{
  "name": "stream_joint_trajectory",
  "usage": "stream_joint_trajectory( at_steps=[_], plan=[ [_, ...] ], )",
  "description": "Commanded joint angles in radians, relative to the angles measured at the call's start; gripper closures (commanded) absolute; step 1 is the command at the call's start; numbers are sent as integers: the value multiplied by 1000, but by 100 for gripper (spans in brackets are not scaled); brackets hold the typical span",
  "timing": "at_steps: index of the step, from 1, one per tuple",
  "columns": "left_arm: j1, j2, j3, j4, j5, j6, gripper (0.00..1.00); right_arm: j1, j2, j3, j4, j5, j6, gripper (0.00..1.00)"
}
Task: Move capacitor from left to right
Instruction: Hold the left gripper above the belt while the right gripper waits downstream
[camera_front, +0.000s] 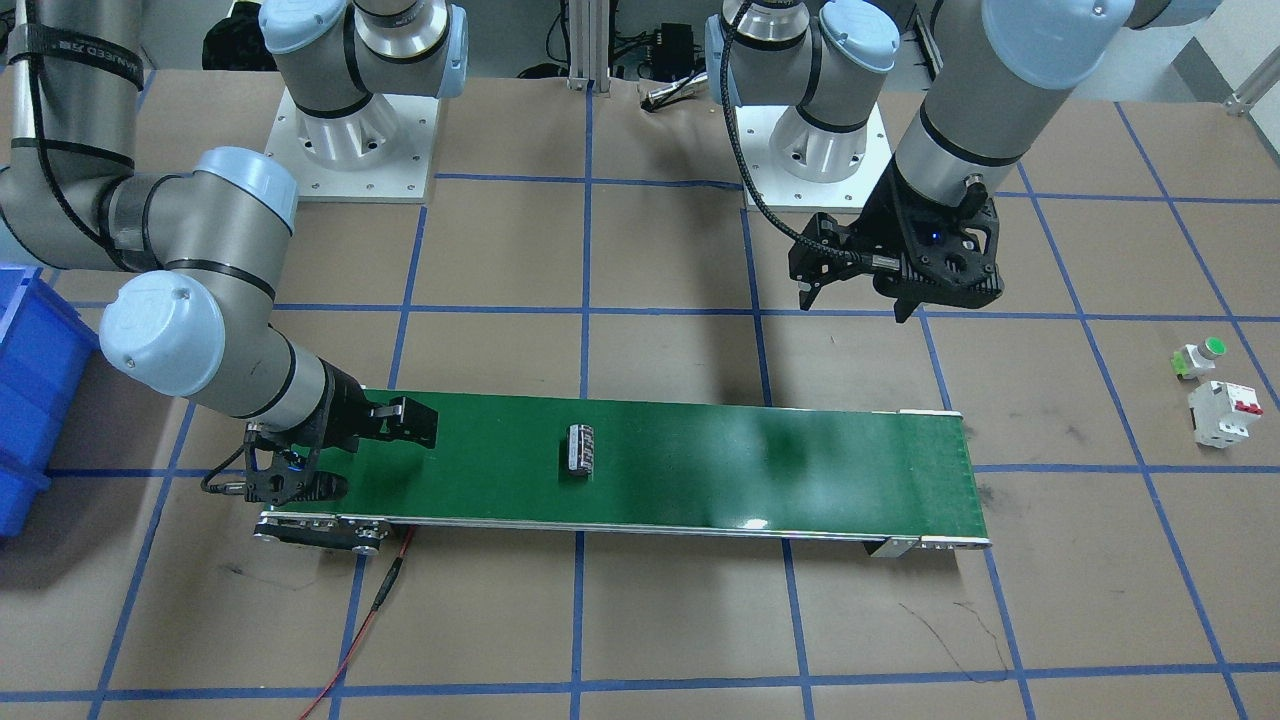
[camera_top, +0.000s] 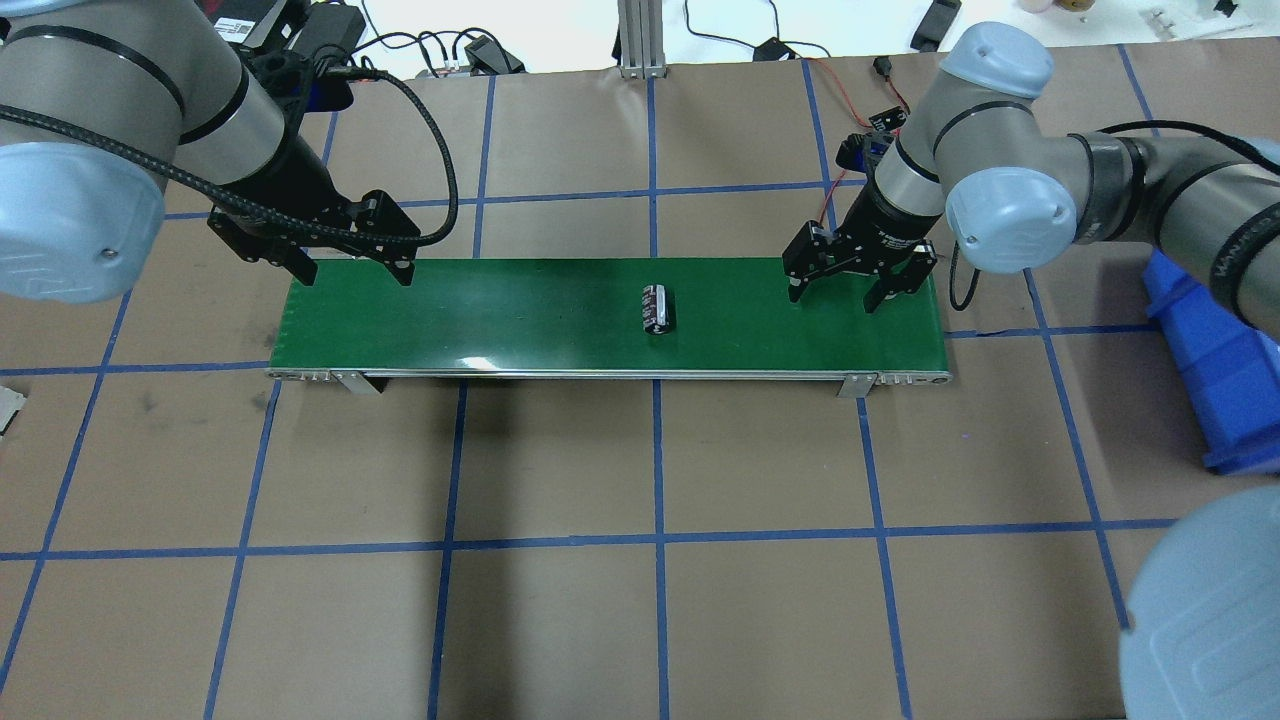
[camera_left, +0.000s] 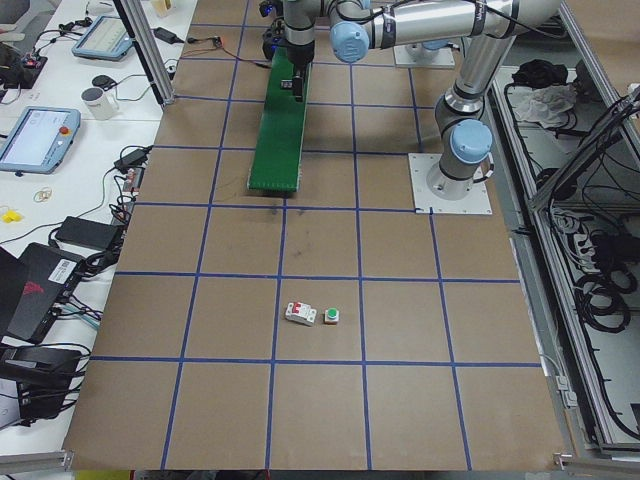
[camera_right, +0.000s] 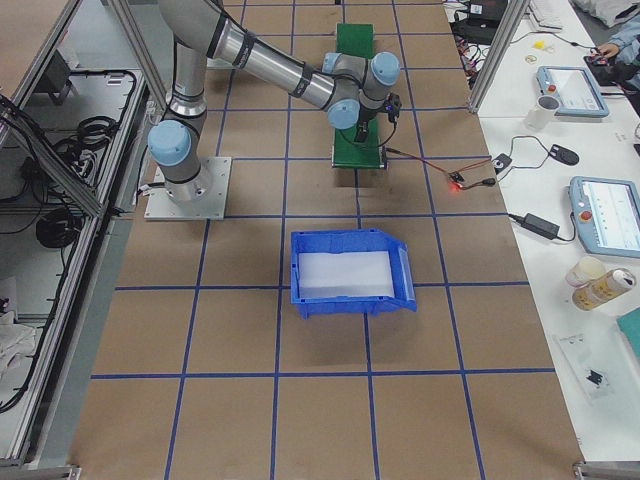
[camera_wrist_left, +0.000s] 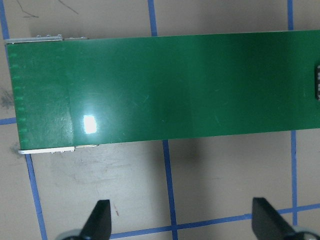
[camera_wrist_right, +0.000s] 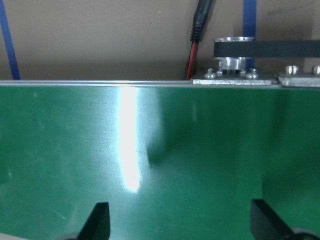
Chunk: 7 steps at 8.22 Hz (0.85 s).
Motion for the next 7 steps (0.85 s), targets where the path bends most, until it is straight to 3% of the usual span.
stream_joint_trajectory(
  at_steps=[1,2,7],
  plan=[
    [0,2,0,2,23,10,0,0,6,0,0,3,1,0],
    [0,0,0,9,59,8,0,0,6,2,0,3,1,0],
    [0,-3,0,8,57,-3,0,2,6,2,0,18,7,0]
  ],
)
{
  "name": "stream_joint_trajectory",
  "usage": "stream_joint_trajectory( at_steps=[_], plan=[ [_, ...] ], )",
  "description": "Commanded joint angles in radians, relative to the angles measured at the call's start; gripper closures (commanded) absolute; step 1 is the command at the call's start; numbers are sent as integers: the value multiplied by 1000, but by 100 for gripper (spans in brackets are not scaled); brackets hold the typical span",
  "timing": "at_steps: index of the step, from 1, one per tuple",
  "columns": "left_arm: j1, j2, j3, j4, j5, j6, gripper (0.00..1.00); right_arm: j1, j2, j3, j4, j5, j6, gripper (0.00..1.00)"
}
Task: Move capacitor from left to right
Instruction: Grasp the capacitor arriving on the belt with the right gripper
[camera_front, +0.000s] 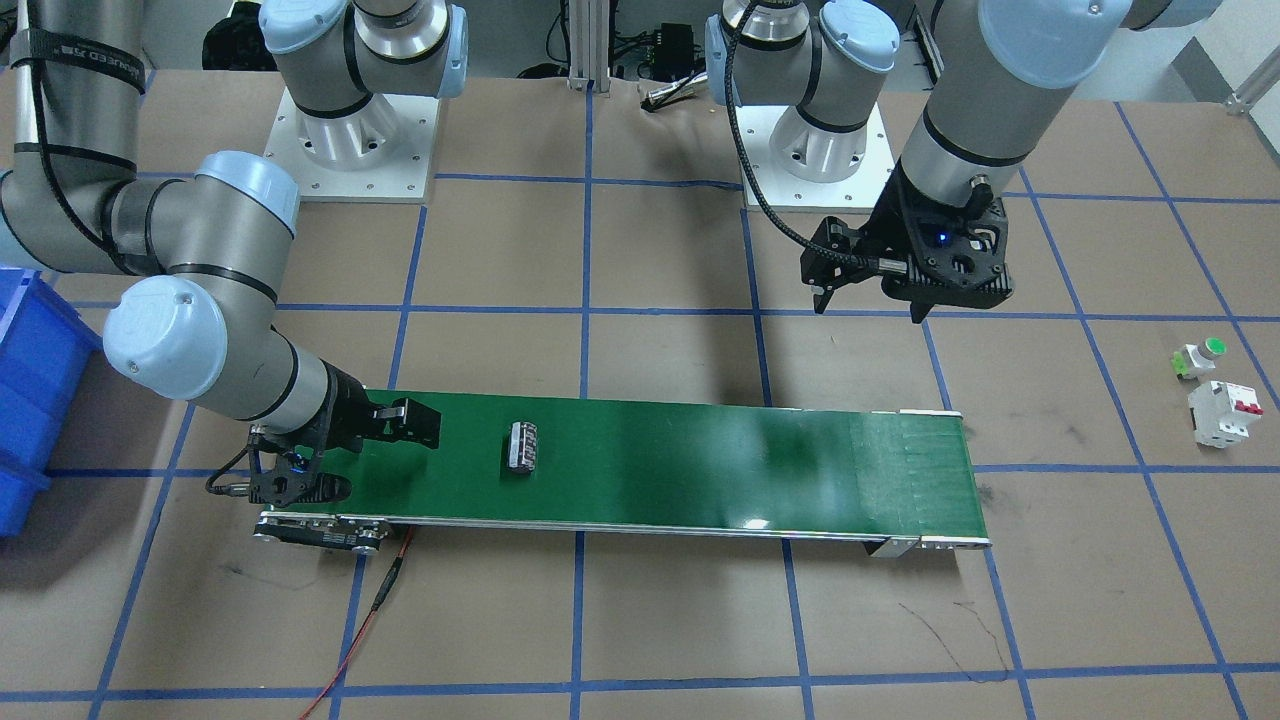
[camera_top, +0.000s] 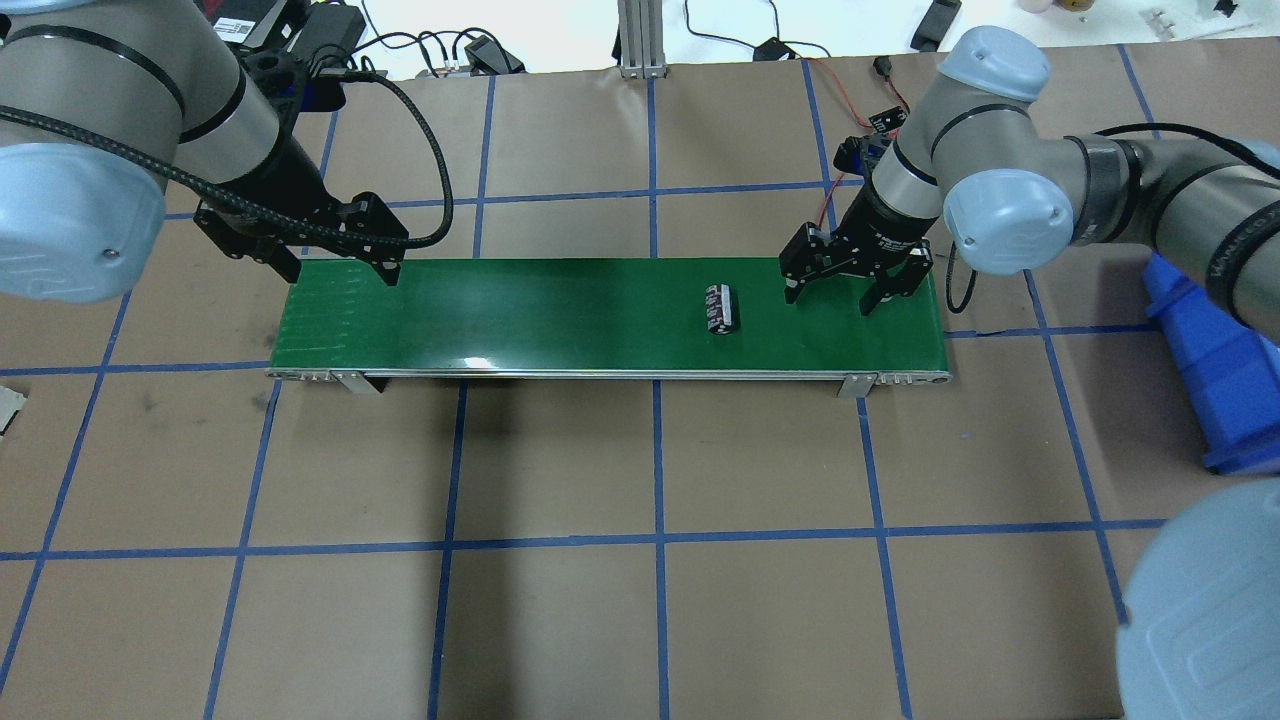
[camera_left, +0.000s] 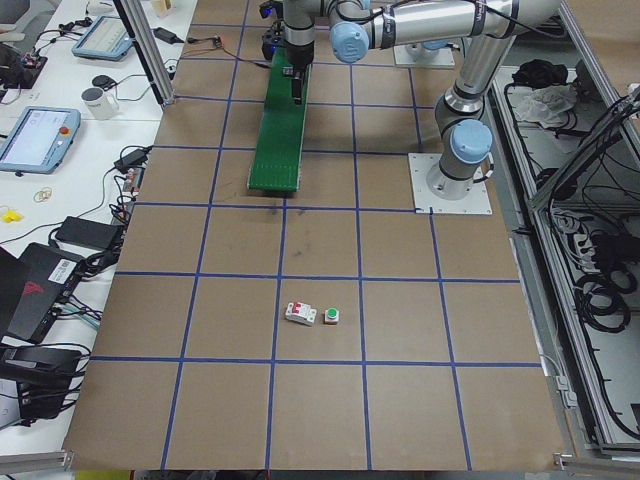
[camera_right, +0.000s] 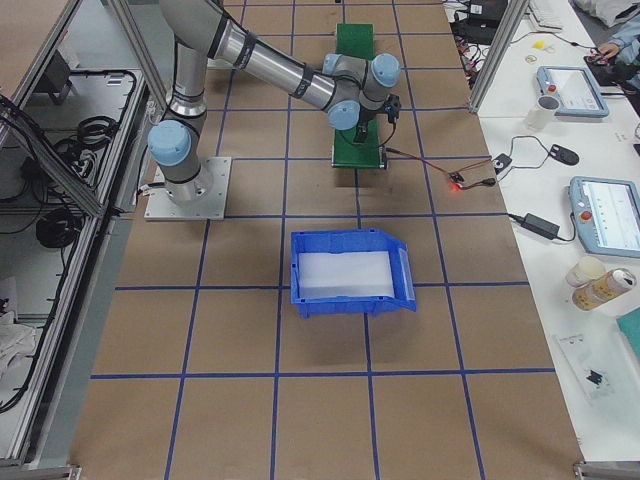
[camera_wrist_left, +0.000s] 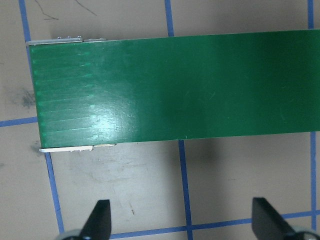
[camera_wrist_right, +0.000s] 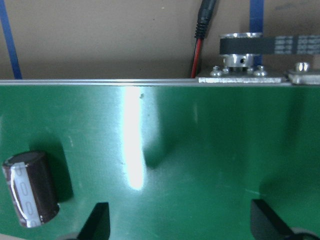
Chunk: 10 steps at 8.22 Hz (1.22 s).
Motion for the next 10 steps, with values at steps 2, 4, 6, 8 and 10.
stream_joint_trajectory(
  at_steps=[2,4,6,8,10],
  plan=[
    [0,-2,0,0,-4,-3,0,0,0,0,-1,7,4,0],
    [0,-5,-2,-3,-1,-3,0,0,0,0,1,7,4,0],
    [1,-14,-2,0,-4,-3,0,0,0,0,1,5,4,0],
    [1,-14,-2,0,-6,-3,0,0,2,0,1,-10,4,0],
    [1,-14,-2,-2,-6,-3,0,0,2,0,3,-83,2,19]
  ],
)
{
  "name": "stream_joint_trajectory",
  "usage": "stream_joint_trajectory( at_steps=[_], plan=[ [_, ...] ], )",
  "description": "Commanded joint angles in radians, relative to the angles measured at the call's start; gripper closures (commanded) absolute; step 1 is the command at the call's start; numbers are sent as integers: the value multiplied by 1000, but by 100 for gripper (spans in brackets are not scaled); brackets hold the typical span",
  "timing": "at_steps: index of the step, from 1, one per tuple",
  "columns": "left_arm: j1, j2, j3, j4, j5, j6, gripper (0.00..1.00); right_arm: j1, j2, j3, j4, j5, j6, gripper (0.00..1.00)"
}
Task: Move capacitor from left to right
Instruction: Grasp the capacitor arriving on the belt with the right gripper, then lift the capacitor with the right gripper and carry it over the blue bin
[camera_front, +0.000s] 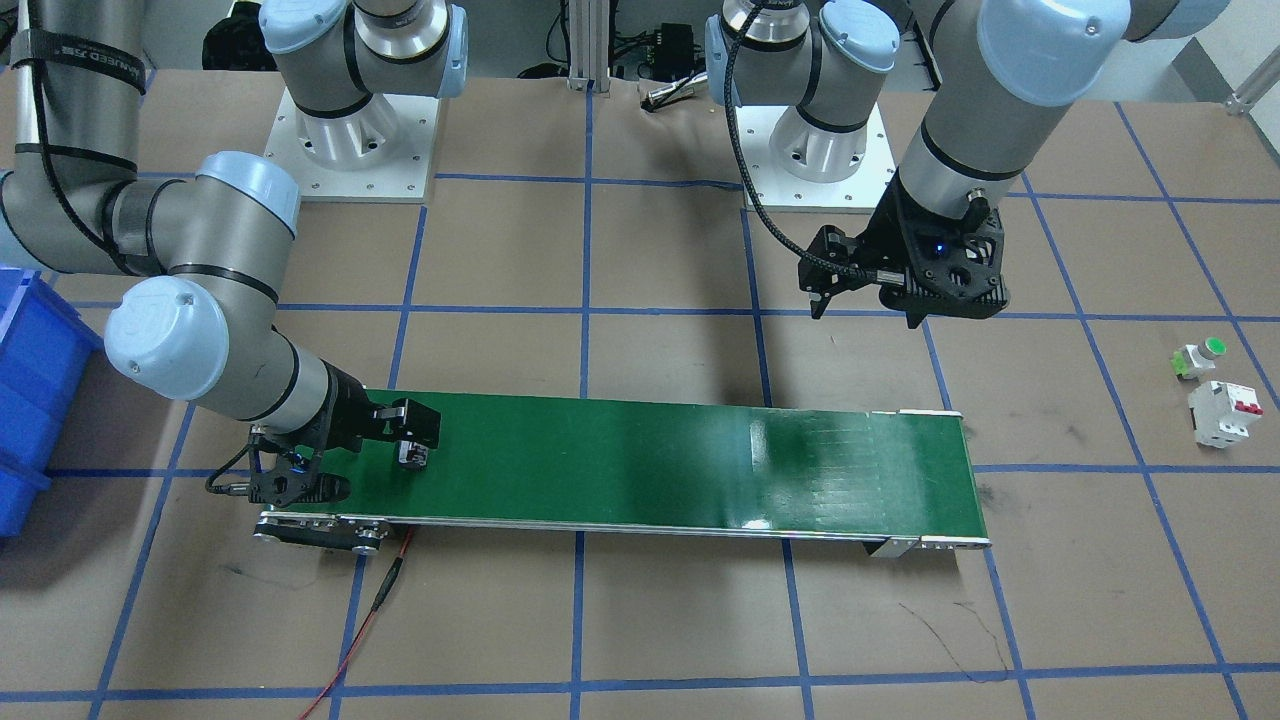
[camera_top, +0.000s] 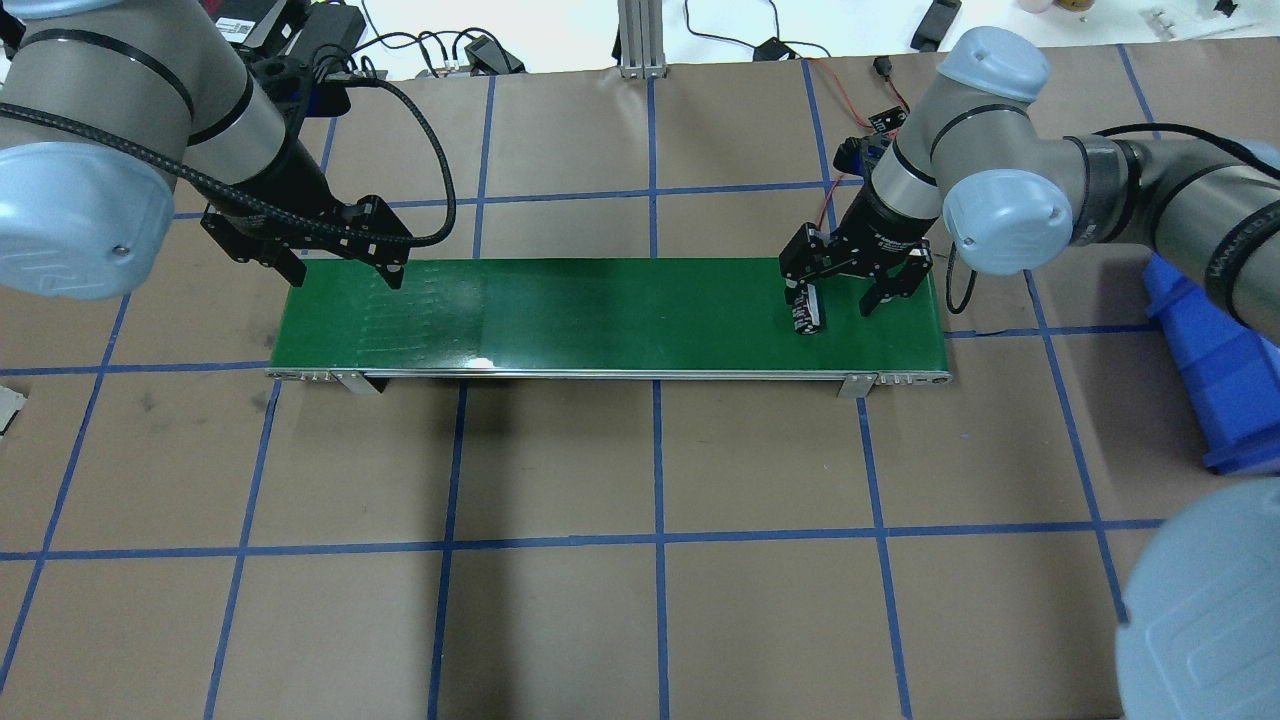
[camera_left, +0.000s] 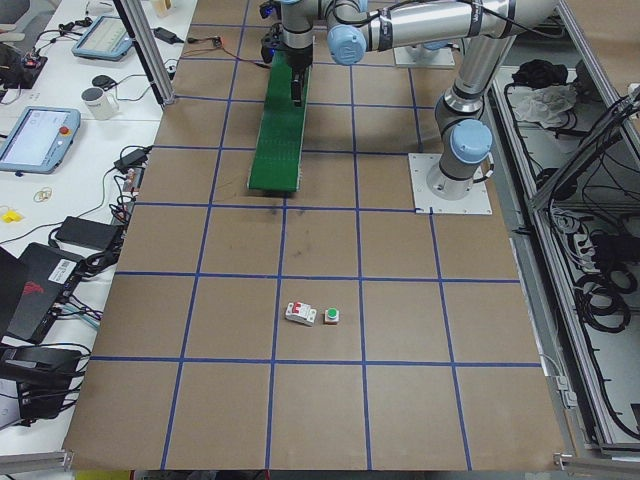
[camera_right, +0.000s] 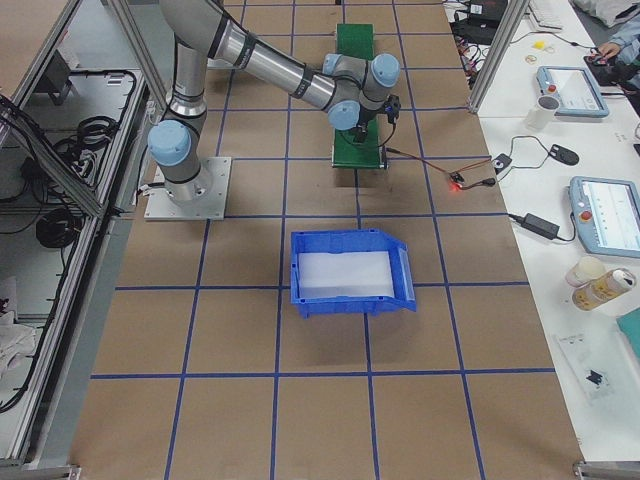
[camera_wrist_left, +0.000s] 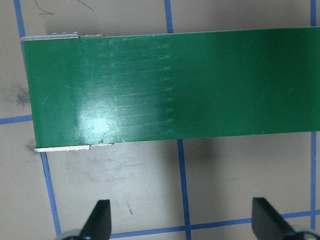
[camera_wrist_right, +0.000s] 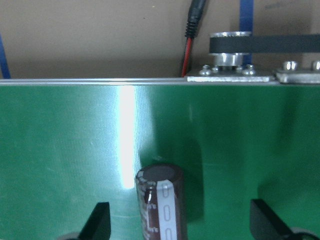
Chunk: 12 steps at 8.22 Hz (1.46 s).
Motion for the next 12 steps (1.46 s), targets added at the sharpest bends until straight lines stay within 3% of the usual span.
stream_joint_trajectory(
  at_steps=[1,2,3,5,8,9,12],
  plan=[
    [0,0,0,-1,0,0,0,0,-1,0,3,-89,-10,57],
    [0,0,1,1,0,0,0,0,-4,-1,6,-89,-4,83],
    [0,0,0,1,0,0,0,0,-10,-11,8,-92,1,100],
    [0,0,0,1,0,0,0,0,-17,-41,6,-214,-16,100],
    [0,0,0,4,0,0,0,-23,-54,-184,77,-345,-83,100],
    [0,0,0,4,1,3,0,-70,-79,-189,77,-386,-148,100],
    [0,0,0,4,0,2,0,-402,-94,-193,68,-368,-599,100]
  ],
)
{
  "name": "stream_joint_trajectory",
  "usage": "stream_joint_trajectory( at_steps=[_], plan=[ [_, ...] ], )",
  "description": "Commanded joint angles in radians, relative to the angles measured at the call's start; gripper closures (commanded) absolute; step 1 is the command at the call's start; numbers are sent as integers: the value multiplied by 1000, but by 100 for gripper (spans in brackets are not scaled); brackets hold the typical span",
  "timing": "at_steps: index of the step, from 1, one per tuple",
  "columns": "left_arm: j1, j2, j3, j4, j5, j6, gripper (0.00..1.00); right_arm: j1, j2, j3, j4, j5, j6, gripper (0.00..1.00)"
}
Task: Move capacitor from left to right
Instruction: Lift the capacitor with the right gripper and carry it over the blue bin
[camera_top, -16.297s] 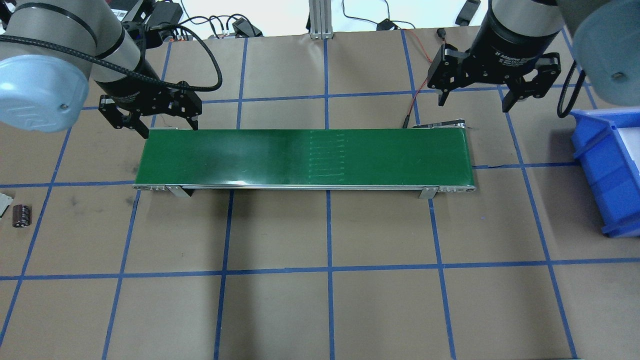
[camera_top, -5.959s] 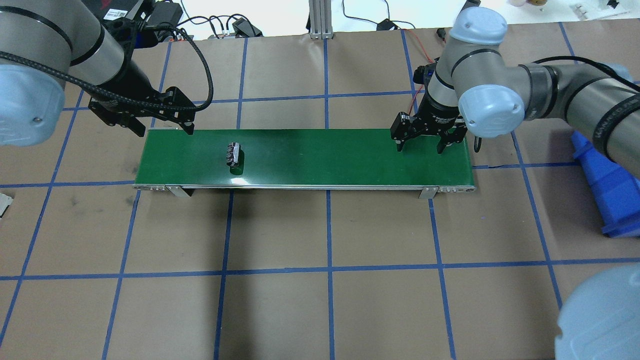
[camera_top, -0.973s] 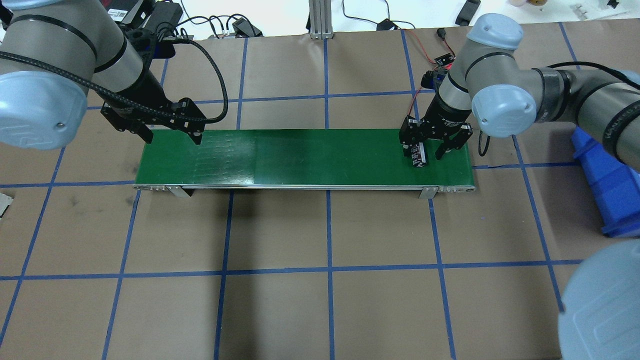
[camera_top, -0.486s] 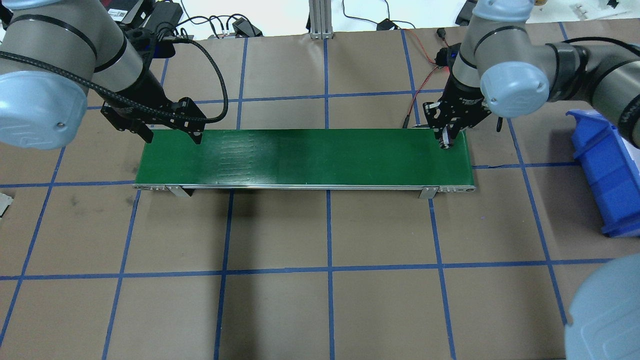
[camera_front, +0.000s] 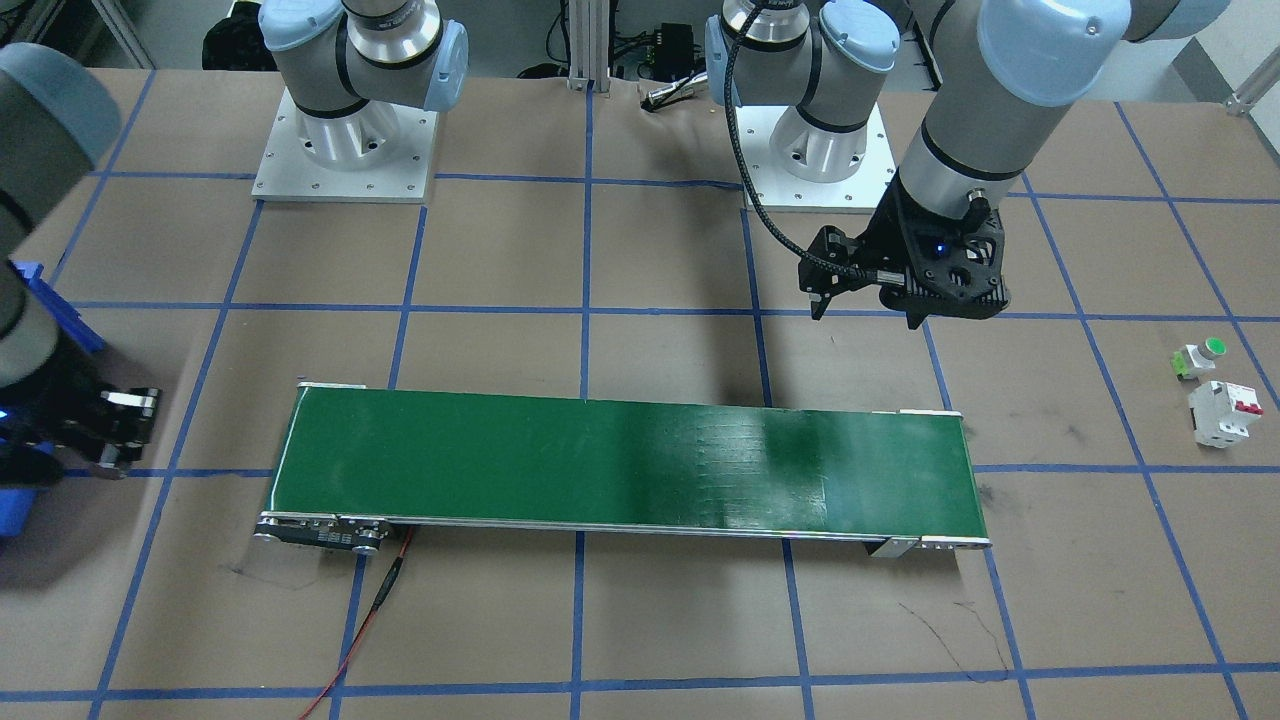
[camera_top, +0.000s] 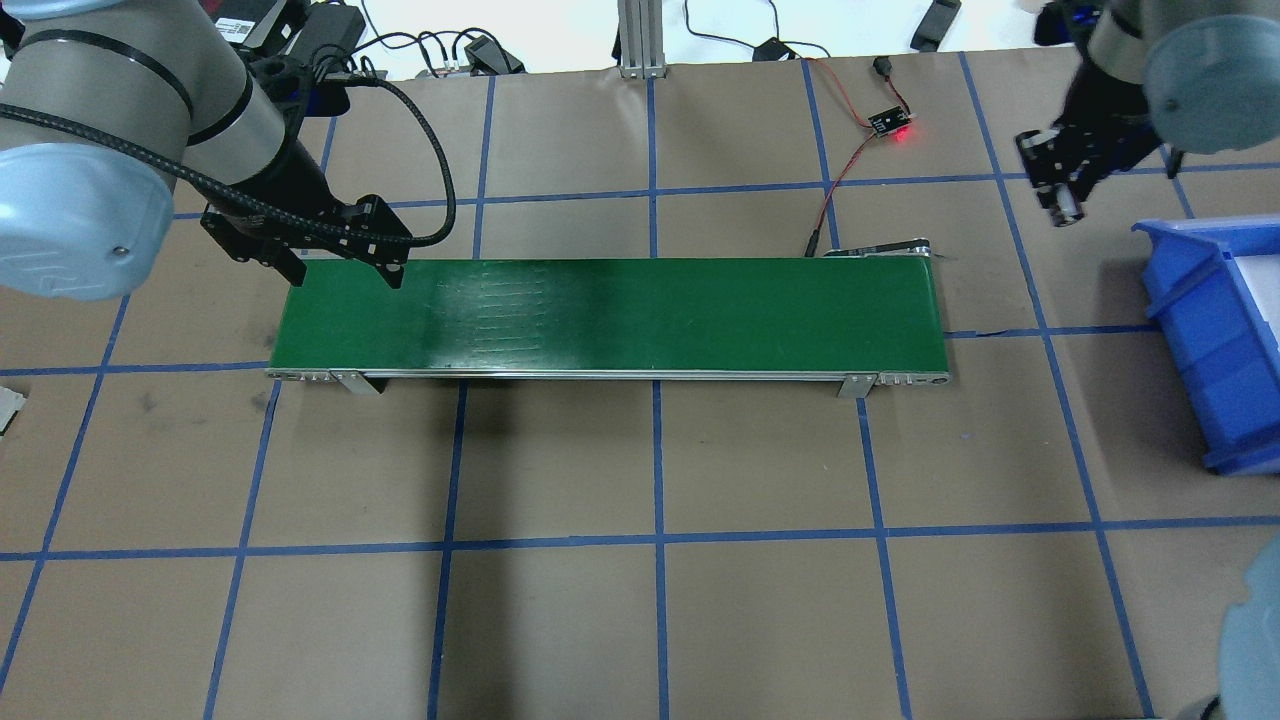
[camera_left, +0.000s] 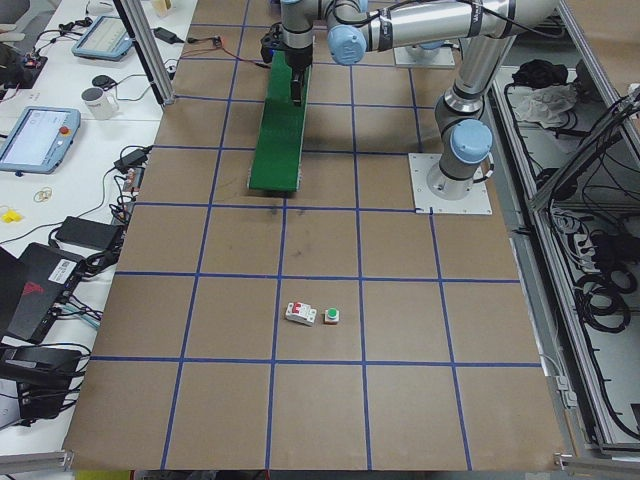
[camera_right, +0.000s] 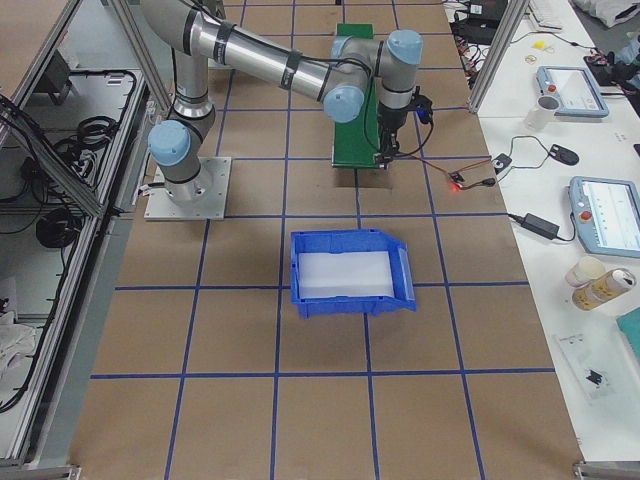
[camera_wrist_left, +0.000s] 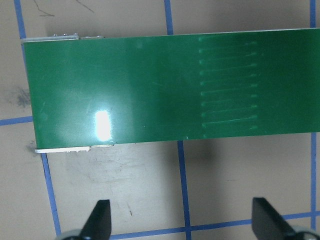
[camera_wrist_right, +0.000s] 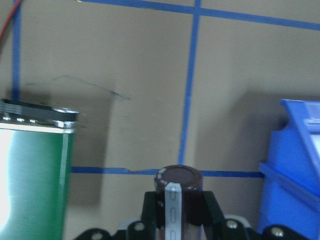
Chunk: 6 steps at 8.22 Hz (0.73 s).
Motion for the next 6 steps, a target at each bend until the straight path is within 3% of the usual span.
stream_joint_trajectory(
  at_steps=[1,3,6],
  plan=[
    [0,0,0,0,0,1,0,-276,-2,-8,-27,10,-410,100],
    [-2,2,0,0,-2,-2,0,-453,67,-4,-119,66,-680,100],
    [-5,0,0,0,-2,-4,0,-477,143,42,-207,65,-746,100]
  ],
)
